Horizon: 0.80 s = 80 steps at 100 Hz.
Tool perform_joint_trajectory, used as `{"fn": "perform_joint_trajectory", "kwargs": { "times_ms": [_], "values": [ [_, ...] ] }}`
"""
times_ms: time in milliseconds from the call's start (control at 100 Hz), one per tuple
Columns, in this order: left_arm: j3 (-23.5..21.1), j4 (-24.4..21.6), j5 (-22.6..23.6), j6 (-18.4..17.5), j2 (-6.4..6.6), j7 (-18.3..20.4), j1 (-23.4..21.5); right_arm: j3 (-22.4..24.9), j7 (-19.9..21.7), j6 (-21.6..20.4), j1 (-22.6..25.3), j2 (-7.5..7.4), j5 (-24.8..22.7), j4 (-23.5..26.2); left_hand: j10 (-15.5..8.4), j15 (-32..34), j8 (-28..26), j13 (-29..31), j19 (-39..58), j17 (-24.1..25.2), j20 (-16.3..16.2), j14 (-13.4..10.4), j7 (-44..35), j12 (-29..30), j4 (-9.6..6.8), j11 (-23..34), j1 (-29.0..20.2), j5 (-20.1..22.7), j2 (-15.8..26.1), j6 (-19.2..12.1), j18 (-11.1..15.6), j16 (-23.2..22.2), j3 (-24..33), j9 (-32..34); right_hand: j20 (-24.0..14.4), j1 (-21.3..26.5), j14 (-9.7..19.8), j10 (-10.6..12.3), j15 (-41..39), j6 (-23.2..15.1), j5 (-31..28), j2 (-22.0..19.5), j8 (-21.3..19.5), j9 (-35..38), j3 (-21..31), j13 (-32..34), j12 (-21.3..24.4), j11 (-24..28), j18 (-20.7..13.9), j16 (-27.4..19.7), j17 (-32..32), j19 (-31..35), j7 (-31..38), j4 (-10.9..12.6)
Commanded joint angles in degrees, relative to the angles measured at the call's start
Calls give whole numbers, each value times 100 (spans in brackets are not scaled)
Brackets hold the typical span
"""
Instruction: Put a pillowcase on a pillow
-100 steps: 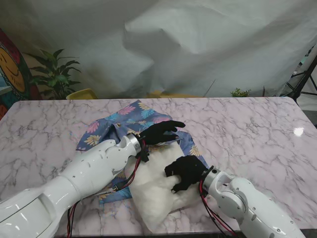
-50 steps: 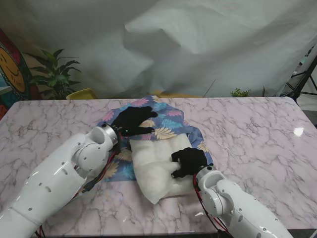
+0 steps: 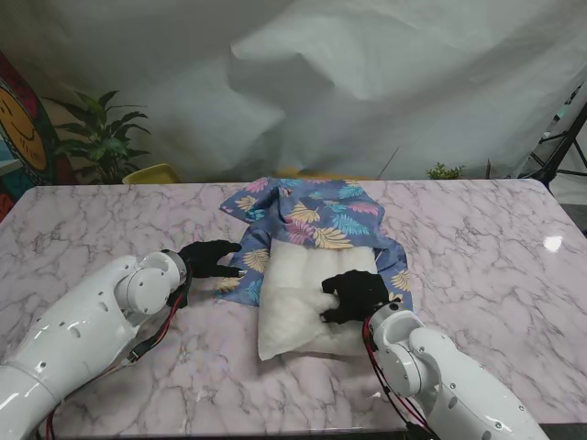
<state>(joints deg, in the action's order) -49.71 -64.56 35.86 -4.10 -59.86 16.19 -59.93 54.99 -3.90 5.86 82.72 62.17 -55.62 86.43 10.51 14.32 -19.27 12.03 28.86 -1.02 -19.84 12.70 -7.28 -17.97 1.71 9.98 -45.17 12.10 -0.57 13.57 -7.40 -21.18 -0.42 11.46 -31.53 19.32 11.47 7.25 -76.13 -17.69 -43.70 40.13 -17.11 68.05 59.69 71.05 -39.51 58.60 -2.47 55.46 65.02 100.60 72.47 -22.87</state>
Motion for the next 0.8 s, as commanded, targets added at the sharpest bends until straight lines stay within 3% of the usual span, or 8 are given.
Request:
{"fn": "perform_joint_trajectory", "kwargs": {
  "times_ms": [0, 120, 260, 330, 390, 460, 600, 790],
  "values": [
    [111, 217, -116, 93, -93, 153, 253, 53, 22, -113, 102, -95, -128, 9, 71, -181, 94, -290, -298, 123, 137, 69, 257, 126, 99, -297, 317, -339, 165, 127, -100, 93, -178, -305, -92, 353, 1884, -266, -1914, -579, 240, -1059, -254, -116, 655, 543, -230, 471, -471, 333, 259, 599, 58, 388],
    [669, 984, -535, 72, -240, 47, 768, 231, -101, -349, 199, -111, -264, 40, 177, -208, 294, -365, -491, 128, 142, 121, 750, 151, 110, -464, 585, -451, 134, 125, -163, 140, -144, -373, -203, 340, 1804, -29, -2062, -823, 422, -1697, -789, -20, 543, 539, -711, 880, -345, 399, 256, 622, 149, 288],
    [1096, 1613, -928, -132, -434, -132, 1115, 426, -152, -406, 328, -102, -237, 153, 180, -217, 300, -372, -546, 125, 140, 76, 774, 155, 107, -473, 603, -449, 113, 155, -112, 147, -127, -375, -89, 335, 1883, 49, -1748, -863, 448, -1758, -874, 63, 380, 552, -816, 763, -364, 264, 204, 250, 82, 326],
    [1248, 1793, -1020, -260, -509, -231, 1200, 513, 201, -394, 410, -144, -268, 320, 137, -213, 302, -376, -572, 114, 135, 67, 775, 153, 105, -473, 580, -441, 106, 140, -99, 144, -113, -365, 579, 90, 956, -2, -375, -833, 478, -1901, -365, -152, -88, 547, -325, -79, 363, -829, -473, -1149, -199, 436],
    [1313, 1851, -1040, -347, -542, -310, 1214, 574, 417, -457, 462, -189, -409, 408, 111, -196, 289, -351, -577, 87, 125, 56, 763, 137, 105, -448, 564, -434, 118, 143, -100, 137, -105, -344, 511, -717, 294, -33, 1931, -428, 792, -2052, -42, -907, -358, 382, 249, -875, 814, -2068, -1611, -2147, -830, 607],
    [1311, 1809, -1013, -401, -542, -370, 1177, 643, 714, -445, 557, -225, -455, 562, 99, -181, 263, -335, -583, 64, 112, 58, 739, 116, 105, -413, 521, -420, 116, 142, -98, 131, -94, -326, 416, -1475, -134, -129, 3773, 157, 1117, -2333, -708, -1785, -532, -504, 813, -1488, 1309, -2307, -2711, -3102, -1979, 1343],
    [1134, 1498, -851, -369, -458, -380, 988, 806, 1235, -417, 802, -272, -462, 939, 85, -166, 225, -325, -593, 53, 92, 52, 720, 96, 105, -375, 411, -427, 134, 168, -100, 126, -80, -322, 749, -1896, -853, -471, 5897, 970, 2584, -2665, -274, -3745, -1914, -2561, 1529, -2222, 1773, -3247, -4469, -4368, -3203, 1451],
    [911, 1161, -642, -283, -368, -369, 766, 869, 1304, -265, 1110, -280, -778, 1378, 93, -170, 194, -337, -608, 55, 73, 64, 713, 83, 113, -361, 358, -429, 162, 181, -117, 130, -113, -323, 1371, -2269, -1475, -1137, 6702, 1837, 3869, -2965, 469, -5772, -2964, -4920, 2266, -3064, 2149, -4110, -5979, -5406, -4947, 1479]
  ]
}}
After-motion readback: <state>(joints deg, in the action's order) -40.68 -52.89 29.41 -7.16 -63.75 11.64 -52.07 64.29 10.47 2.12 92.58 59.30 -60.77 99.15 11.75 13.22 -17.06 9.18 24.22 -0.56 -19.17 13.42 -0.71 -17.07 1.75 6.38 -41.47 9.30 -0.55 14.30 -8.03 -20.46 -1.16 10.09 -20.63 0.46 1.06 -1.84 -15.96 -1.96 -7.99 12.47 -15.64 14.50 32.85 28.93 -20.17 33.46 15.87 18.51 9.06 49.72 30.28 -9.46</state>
